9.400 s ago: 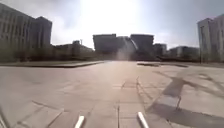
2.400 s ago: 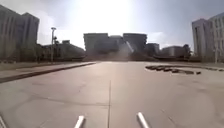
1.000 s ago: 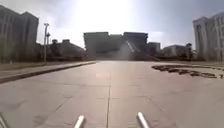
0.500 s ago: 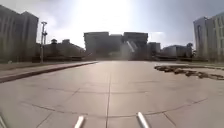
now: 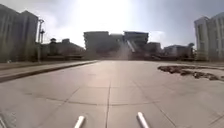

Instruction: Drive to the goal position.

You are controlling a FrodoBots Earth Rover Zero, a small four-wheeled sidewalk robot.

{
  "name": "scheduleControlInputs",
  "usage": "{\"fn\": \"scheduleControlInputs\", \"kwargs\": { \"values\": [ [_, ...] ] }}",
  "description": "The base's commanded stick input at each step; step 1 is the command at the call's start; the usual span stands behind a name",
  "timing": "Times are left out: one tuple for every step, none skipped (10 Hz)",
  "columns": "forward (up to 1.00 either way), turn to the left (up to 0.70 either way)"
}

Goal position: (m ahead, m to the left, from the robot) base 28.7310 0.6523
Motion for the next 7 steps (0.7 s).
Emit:
{"fn": "scheduleControlInputs", "kwargs": {
  "values": [
    [1.0,0.0],
    [1.0,0.0],
    [1.0,0.0],
    [1.0,0.0],
    [1.0,0.0],
    [1.0,0.0],
    [1.0,0.0]
  ]
}}
